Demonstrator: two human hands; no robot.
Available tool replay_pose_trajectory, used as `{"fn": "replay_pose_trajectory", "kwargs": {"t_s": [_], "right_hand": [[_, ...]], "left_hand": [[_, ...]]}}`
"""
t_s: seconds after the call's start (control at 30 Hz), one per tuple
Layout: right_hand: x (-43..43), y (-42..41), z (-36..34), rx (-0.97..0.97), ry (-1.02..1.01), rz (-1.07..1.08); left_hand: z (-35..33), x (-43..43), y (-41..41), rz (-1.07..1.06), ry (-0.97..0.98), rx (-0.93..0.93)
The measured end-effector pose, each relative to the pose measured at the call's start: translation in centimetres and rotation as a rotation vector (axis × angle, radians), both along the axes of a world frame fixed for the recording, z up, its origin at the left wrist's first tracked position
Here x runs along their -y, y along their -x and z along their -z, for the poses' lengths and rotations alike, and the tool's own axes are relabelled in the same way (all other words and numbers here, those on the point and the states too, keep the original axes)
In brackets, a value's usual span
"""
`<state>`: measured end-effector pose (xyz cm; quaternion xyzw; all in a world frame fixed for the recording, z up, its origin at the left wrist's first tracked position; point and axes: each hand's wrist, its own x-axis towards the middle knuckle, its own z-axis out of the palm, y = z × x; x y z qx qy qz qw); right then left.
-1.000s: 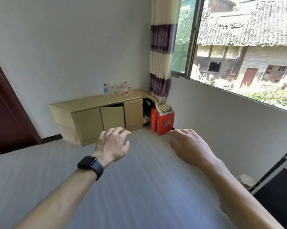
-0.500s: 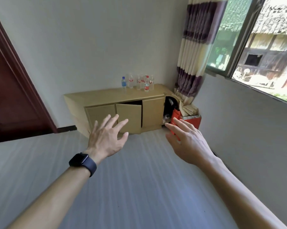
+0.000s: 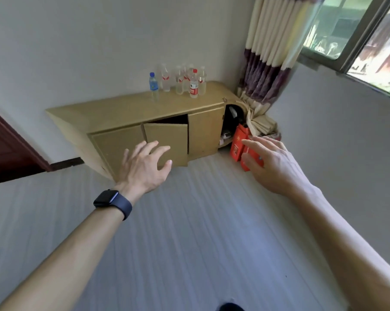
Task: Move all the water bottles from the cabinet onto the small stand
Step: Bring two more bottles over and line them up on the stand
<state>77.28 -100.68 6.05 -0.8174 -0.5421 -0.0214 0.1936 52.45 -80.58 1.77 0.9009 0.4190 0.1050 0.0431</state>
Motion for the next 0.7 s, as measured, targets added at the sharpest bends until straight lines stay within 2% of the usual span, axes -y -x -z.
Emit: {"fn": "replay_pose_trajectory", "kwargs": {"t_s": [0.33, 0.7], "right_hand": [[-18.8, -13.6, 4.2, -0.053, 0.059, -0.037], [-40.4, -26.4, 3.5, -0.019, 0.006, -0.145]], "left_hand": [[2.9, -18.6, -12.9, -0.062, 0.025, -0.077], [2.0, -37.4, -23.0, -0.159, 0.034, -0.06]]}}
